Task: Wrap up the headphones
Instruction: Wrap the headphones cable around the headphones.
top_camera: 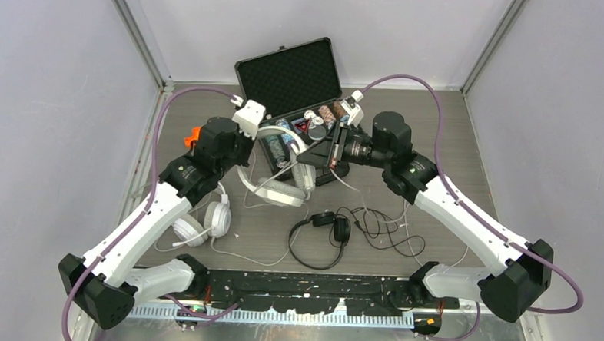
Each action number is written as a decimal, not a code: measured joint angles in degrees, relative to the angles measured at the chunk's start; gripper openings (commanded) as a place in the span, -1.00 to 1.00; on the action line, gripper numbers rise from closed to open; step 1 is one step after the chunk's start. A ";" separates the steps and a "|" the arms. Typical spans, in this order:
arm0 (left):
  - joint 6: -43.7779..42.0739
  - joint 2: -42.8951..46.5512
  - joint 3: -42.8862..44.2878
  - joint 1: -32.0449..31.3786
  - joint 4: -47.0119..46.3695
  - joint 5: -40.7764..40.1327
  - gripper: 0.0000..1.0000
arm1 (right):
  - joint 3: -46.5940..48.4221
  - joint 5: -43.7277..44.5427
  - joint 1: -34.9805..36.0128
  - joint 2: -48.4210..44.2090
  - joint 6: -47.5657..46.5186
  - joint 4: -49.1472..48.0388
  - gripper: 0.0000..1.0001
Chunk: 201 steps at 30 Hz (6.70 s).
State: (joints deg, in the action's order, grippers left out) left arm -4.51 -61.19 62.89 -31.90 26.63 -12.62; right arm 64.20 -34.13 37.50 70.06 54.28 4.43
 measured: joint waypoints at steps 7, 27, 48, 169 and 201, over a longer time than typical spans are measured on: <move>6.49 -2.10 0.00 -0.11 0.37 -5.22 -1.00 | 1.29 2.08 1.90 1.57 0.35 0.02 -0.66; 36.33 -10.71 8.61 -0.61 12.59 -14.95 -1.00 | 6.93 19.15 16.94 7.45 -8.35 7.58 -0.66; 54.64 -11.37 12.24 -0.61 19.30 -16.41 -1.00 | -0.04 38.91 25.20 6.21 -24.65 6.97 -0.64; 50.10 0.96 11.19 1.68 13.16 25.09 -1.00 | -31.61 32.68 10.10 -9.68 -36.68 -19.41 -0.65; -12.70 -4.35 9.88 3.61 15.30 37.00 -1.00 | -25.14 18.25 6.03 -16.31 -31.71 1.81 -1.00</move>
State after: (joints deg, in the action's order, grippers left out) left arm -17.21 -65.54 72.77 -28.29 41.93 24.38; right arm 39.07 -15.88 43.53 53.76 22.57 6.24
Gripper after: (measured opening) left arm 0.119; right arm 0.086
